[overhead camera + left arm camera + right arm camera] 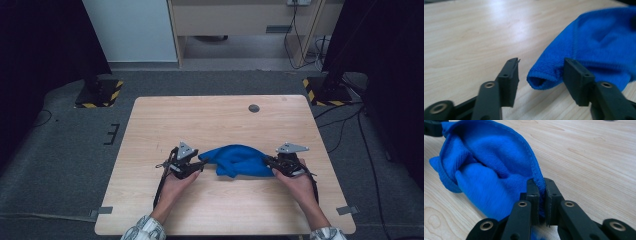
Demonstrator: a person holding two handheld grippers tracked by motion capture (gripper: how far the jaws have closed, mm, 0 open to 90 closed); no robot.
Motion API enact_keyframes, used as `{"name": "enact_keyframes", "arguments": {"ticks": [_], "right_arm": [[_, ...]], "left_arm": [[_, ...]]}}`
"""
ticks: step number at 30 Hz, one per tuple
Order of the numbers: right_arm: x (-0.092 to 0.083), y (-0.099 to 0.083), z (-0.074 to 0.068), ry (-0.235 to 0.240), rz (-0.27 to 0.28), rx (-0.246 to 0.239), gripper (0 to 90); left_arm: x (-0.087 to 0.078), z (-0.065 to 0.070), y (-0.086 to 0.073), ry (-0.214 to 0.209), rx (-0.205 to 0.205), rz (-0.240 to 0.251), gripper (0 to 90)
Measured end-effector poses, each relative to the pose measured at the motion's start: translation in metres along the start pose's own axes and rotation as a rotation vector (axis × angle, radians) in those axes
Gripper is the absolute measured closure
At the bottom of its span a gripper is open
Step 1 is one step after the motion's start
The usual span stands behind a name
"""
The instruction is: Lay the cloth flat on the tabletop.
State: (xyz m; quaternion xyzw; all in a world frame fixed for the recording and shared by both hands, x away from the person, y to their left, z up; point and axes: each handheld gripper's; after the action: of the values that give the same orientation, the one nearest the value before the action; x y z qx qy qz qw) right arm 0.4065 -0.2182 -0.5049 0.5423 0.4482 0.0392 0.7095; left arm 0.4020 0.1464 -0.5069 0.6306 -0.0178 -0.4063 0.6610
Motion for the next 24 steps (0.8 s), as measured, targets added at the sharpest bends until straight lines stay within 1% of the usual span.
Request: {"name": "enact_keyframes", "arguments": {"ticks": [4, 6, 9, 10, 12, 15, 16, 17, 18, 20, 22, 24], "right_arm": [[-0.001, -0.001, 0.002, -0.010, 0.003, 0.013, 83.1], [0.000, -0.001, 0.002, 0.001, 0.007, 0.031, 83.3], [0.001, 0.000, 0.000, 0.003, 0.004, 0.019, 83.3], [0.001, 0.000, 0.000, 0.000, 0.000, 0.025, 83.4], [0.002, -0.001, 0.001, -0.005, -0.010, 0.024, 83.5], [0.003, -0.003, 0.002, -0.005, -0.017, 0.026, 83.5], [0.003, -0.003, 0.001, -0.002, -0.016, 0.024, 83.4], [0.003, -0.002, 0.000, 0.000, -0.013, 0.030, 83.4], [0.003, -0.002, 0.000, 0.002, -0.014, 0.024, 83.3], [0.004, -0.002, -0.001, 0.007, -0.015, 0.016, 82.9], [0.005, -0.002, -0.003, 0.022, -0.014, 0.020, 82.6], [0.006, -0.001, -0.005, 0.023, -0.011, 0.015, 82.6]], "left_arm": [[-0.007, -0.001, 0.004, -0.010, -0.018, 0.047, 38.9], [-0.010, -0.001, 0.005, -0.004, -0.022, 0.066, 40.0], [-0.014, -0.003, 0.008, -0.002, -0.040, 0.094, 40.8], [-0.017, -0.003, 0.009, 0.001, -0.041, 0.107, 41.2], [-0.019, -0.002, 0.011, -0.011, -0.040, 0.113, 42.9], [-0.019, 0.003, 0.010, -0.020, -0.005, 0.097, 42.9], [-0.018, 0.004, 0.010, -0.016, 0.008, 0.090, 42.5], [-0.017, 0.005, 0.009, -0.012, 0.013, 0.089, 41.8], [-0.015, 0.005, 0.008, -0.014, 0.021, 0.089, 40.6], [-0.011, 0.007, 0.007, 0.010, 0.040, 0.088, 39.3], [-0.009, 0.009, 0.006, 0.016, 0.050, 0.096, 40.4], [-0.007, 0.009, 0.005, 0.013, 0.052, 0.103, 40.8]]}}
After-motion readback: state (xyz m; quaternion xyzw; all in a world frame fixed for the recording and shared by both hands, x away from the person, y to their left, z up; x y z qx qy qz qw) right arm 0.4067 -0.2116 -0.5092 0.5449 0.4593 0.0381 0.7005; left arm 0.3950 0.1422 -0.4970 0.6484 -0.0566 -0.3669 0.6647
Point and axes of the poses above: each handheld gripper's, and its own axes: x roughly forward along the jaws, y roughly out of its top, z roughly to its right, and after that the axes turned 8 degrees about -x, right-handed
